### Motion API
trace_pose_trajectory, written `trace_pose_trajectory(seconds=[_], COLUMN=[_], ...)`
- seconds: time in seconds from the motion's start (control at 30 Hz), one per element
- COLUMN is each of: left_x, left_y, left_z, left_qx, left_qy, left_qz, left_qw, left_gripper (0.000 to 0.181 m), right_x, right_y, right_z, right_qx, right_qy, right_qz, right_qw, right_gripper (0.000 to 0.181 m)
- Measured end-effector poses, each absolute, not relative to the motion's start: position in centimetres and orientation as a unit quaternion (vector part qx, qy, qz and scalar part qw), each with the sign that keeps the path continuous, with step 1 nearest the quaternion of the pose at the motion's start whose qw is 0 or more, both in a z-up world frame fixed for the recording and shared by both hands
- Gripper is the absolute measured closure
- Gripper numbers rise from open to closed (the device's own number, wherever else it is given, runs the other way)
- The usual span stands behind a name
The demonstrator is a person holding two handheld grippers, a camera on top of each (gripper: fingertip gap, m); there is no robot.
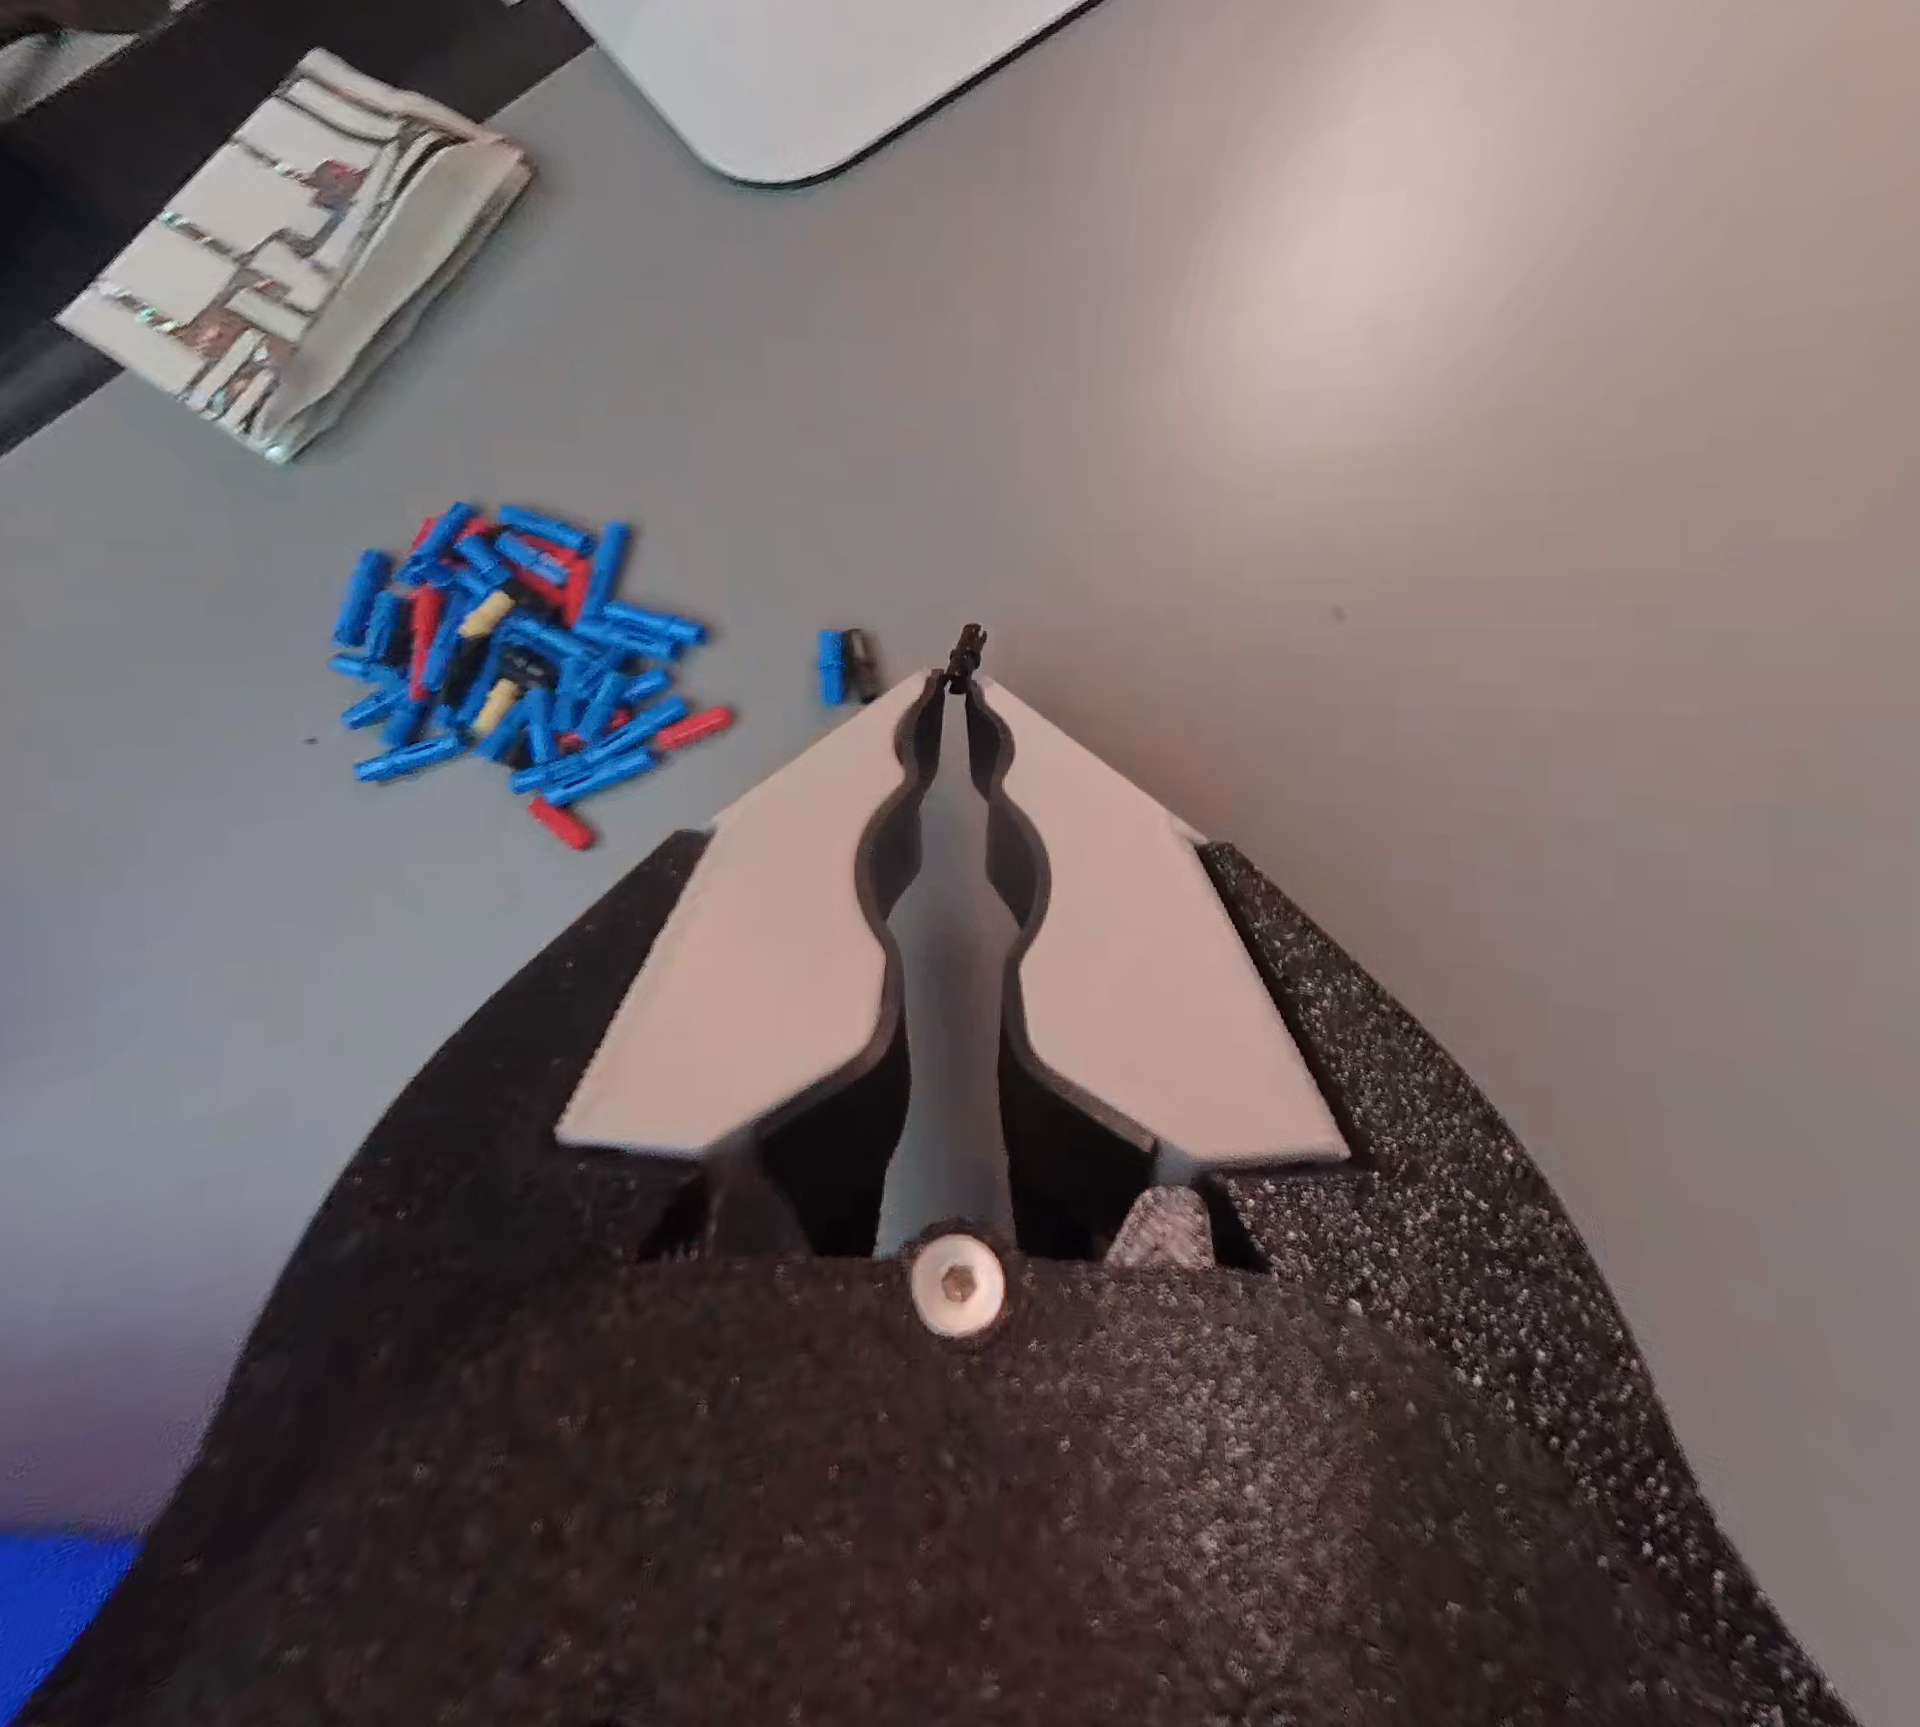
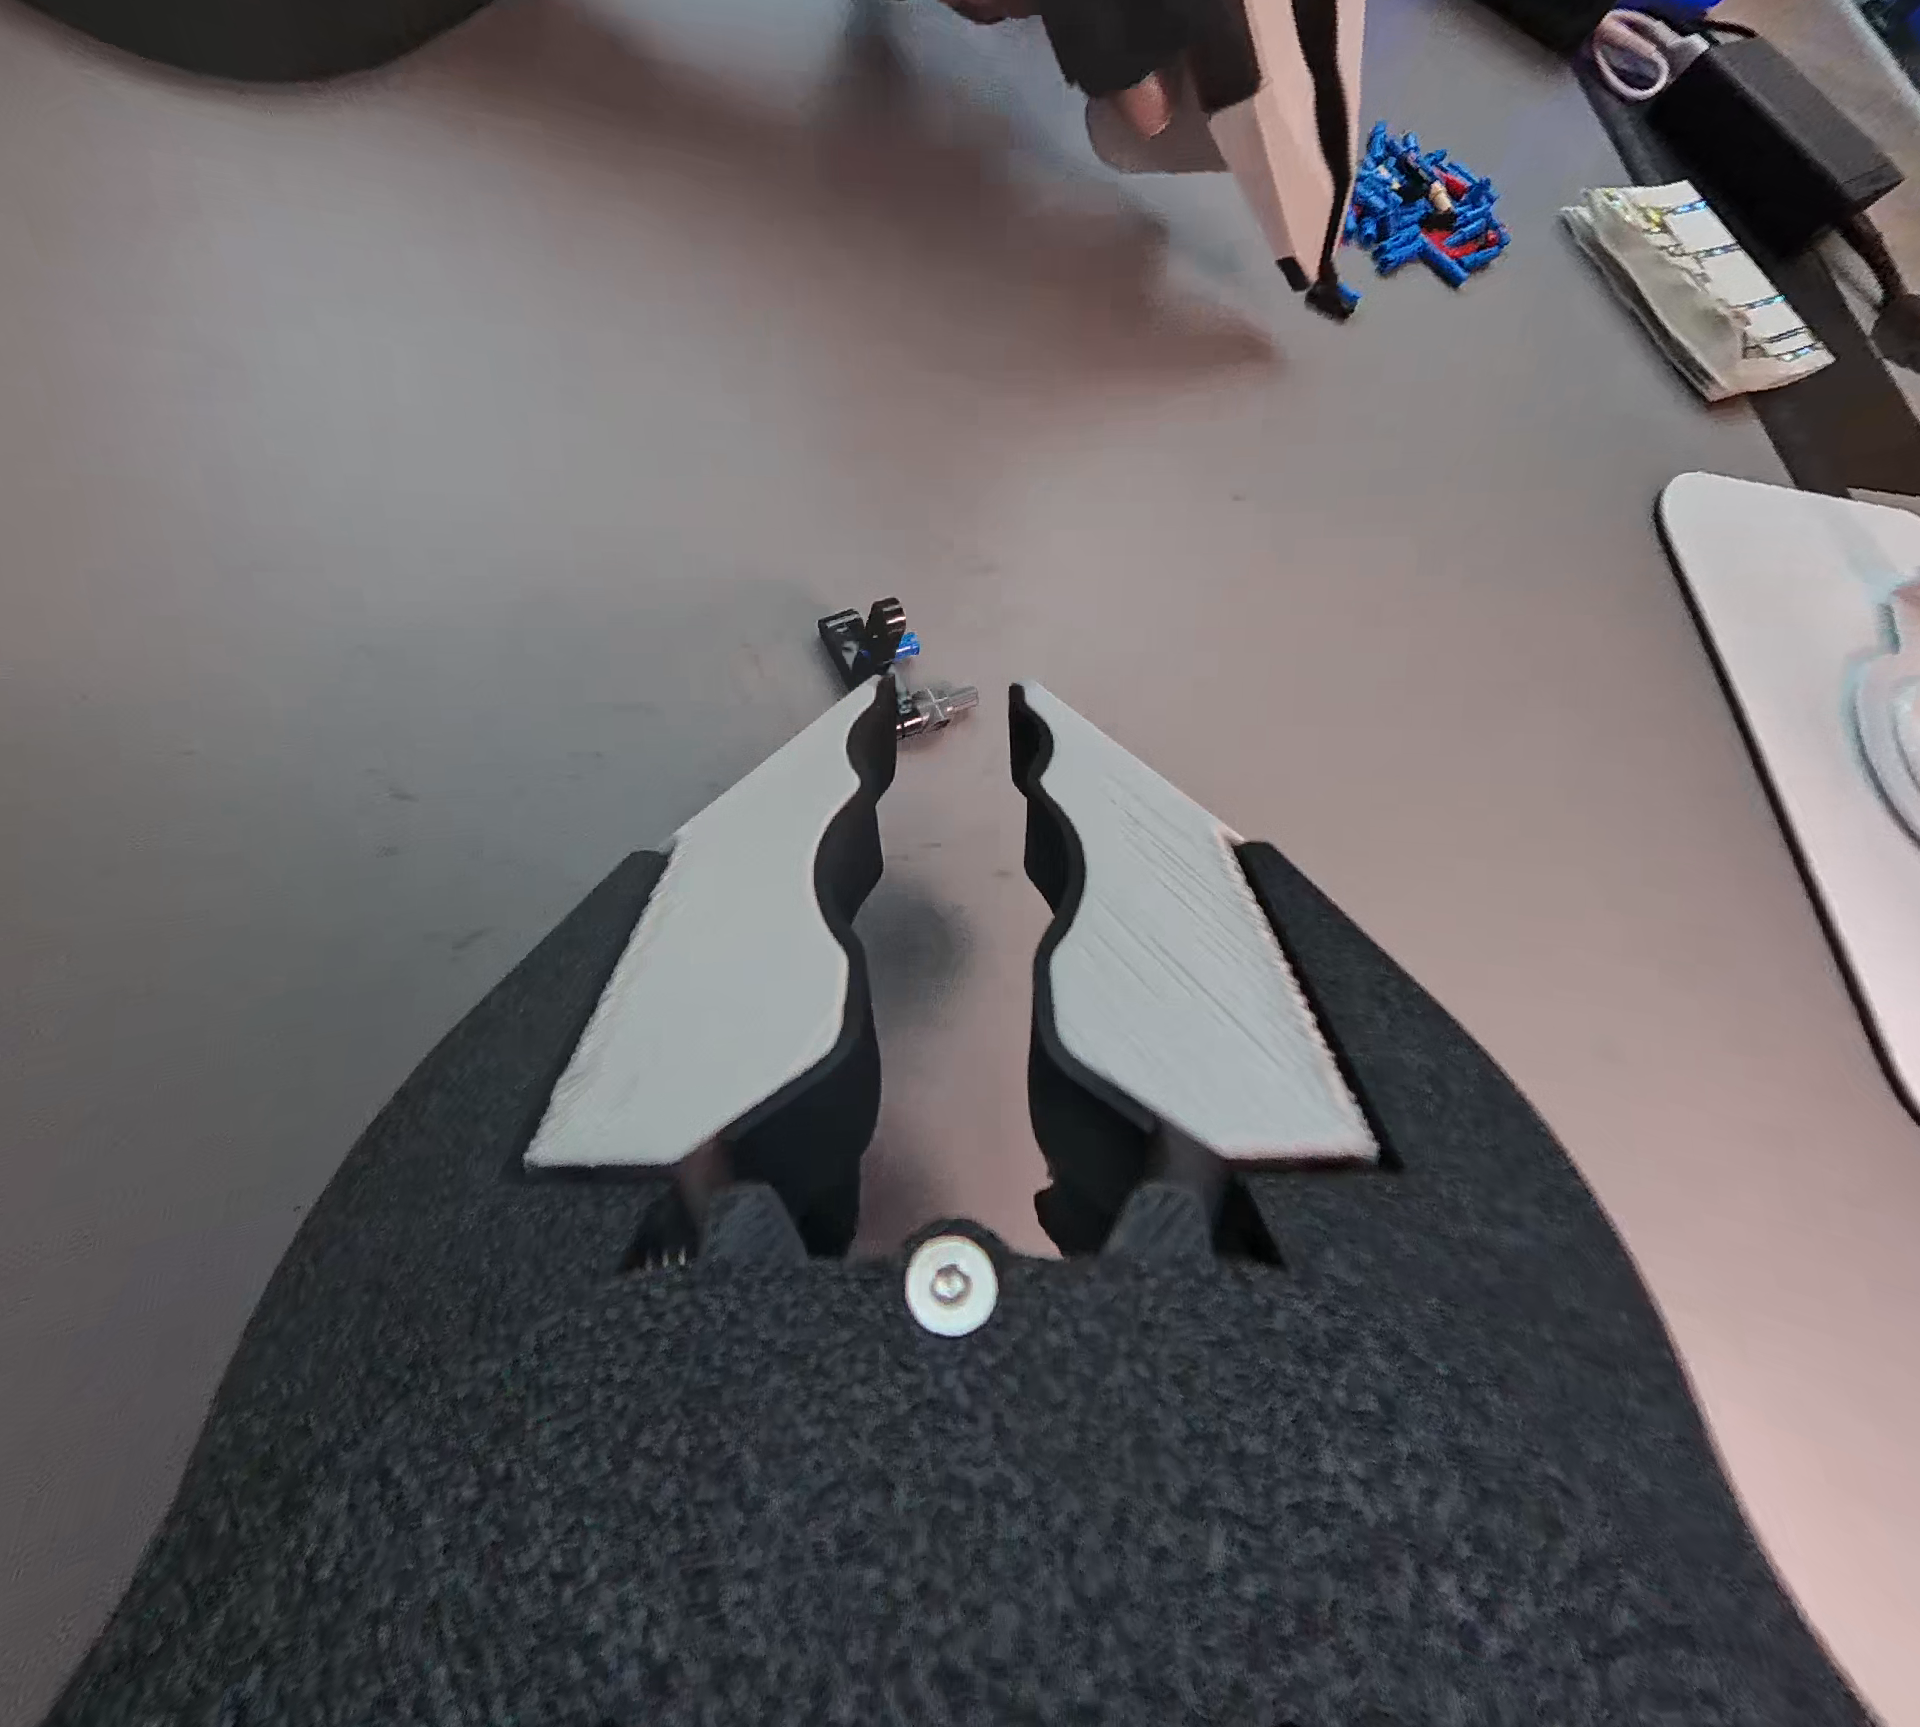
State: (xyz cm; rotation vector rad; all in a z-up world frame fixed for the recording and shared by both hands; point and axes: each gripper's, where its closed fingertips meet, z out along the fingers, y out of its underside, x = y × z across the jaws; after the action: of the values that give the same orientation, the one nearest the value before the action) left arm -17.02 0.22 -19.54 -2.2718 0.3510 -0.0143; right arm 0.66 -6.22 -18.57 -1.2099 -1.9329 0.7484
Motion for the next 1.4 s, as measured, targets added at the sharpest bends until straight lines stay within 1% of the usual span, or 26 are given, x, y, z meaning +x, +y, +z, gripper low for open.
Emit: trace_pose_trajectory(seconds=[0.1, 0.13, 0.2, 0.23, 0.3, 0.43, 0.53, 0.73, 0.8, 0.87, 0.97, 1.1, 1.2, 1.23, 1.4], left_x=[-19.1, -19.2, -18.9, -18.6, -17.8, -14.8, -10.4, -3.5, -2.1, -1.4, -0.7, -0.5, -0.8, -0.9, -1.1], left_y=[0.7, 0.8, 0.9, 1.0, 0.8, -0.1, -1.3, -3.9, -4.5, -4.7, -5.0, -4.9, -4.3, -4.1, -4.4], left_z=[-20.1, -19.9, -19.2, -18.8, -18.3, -17.7, -16.9, -14.1, -13.1, -12.8, -11.8, -11.1, -10.8, -10.8, -10.3], left_qx=[-0.908, -0.906, -0.900, -0.896, -0.891, -0.880, -0.862, -0.796, -0.770, -0.762, -0.748, -0.741, -0.738, -0.739, -0.733], left_qy=[0.114, 0.110, 0.108, 0.110, 0.123, 0.164, 0.200, 0.169, 0.166, 0.182, 0.214, 0.190, 0.171, 0.172, 0.218], left_qz=[0.035, 0.037, 0.032, 0.030, 0.021, -0.035, -0.152, -0.420, -0.475, -0.470, -0.450, -0.467, -0.458, -0.446, -0.401], left_qw=[0.401, 0.406, 0.421, 0.428, 0.437, 0.445, 0.440, 0.402, 0.393, 0.405, 0.437, 0.443, 0.466, 0.475, 0.504], left_gripper=[0.176, 0.168, 0.154, 0.148, 0.142, 0.142, 0.147, 0.141, 0.137, 0.139, 0.157, 0.160, 0.168, 0.172, 0.174], right_x=[0.7, 0.7, 0.3, 0.2, 0.1, 0.0, -0.2, -0.9, -0.9, -0.9, -0.8, -0.9, -1.1, -1.2, -1.1], right_y=[-6.6, -6.8, -7.0, -7.0, -7.3, -7.3, -6.5, -3.6, -3.4, -3.5, -3.5, -3.4, -3.4, -3.4, -4.0], right_z=[-20.0, -20.4, -20.5, -20.6, -20.7, -20.7, -20.2, -14.3, -13.0, -12.0, -11.0, -10.1, -10.2, -10.1, -9.7], right_qx=[-0.475, -0.480, -0.489, -0.493, -0.493, -0.487, -0.487, -0.441, -0.417, -0.402, -0.386, -0.341, -0.324, -0.326, -0.353], right_qy=[-0.772, -0.777, -0.775, -0.776, -0.778, -0.778, -0.767, -0.693, -0.681, -0.670, -0.656, -0.651, -0.650, -0.646, -0.635], right_qz=[0.276, 0.271, 0.277, 0.274, 0.278, 0.274, 0.262, 0.227, 0.207, 0.198, 0.183, 0.108, 0.074, 0.076, 0.155], right_qw=[0.321, 0.304, 0.289, 0.282, 0.273, 0.286, 0.326, 0.523, 0.565, 0.591, 0.622, 0.669, 0.683, 0.686, 0.670], right_gripper=[0.154, 0.149, 0.145, 0.146, 0.155, 0.160, 0.160, 0.161, 0.161, 0.161, 0.161, 0.161, 0.162, 0.162, 0.160])
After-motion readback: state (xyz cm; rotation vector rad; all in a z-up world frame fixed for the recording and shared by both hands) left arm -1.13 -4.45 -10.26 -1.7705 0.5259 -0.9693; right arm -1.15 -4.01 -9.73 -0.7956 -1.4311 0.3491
